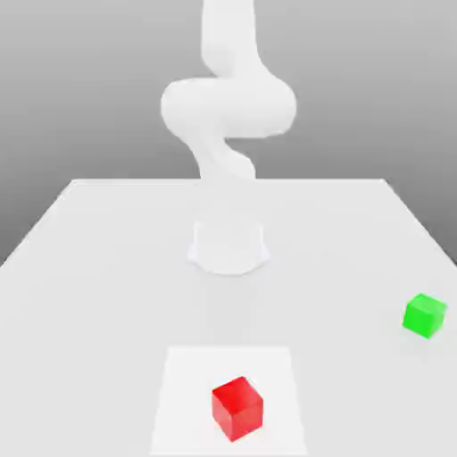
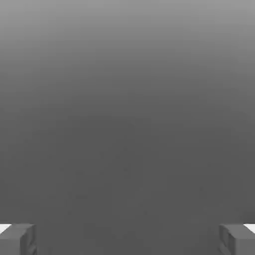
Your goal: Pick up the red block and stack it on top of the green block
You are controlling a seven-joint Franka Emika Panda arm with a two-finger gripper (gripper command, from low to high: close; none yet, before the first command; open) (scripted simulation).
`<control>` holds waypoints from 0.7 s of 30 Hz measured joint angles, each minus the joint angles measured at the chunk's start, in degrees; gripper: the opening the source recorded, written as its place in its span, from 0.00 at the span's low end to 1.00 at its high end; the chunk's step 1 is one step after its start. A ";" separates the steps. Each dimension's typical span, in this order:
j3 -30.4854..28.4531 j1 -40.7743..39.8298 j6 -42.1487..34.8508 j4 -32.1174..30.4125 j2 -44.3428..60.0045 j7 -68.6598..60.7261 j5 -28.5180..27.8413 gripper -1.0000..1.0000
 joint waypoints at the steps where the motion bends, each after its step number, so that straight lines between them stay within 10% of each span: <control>1: -0.65 0.74 0.96 -0.63 2.26 -1.50 0.34 0.50; 21: -5.54 7.53 19.22 -12.46 43.86 -27.46 3.78 0.50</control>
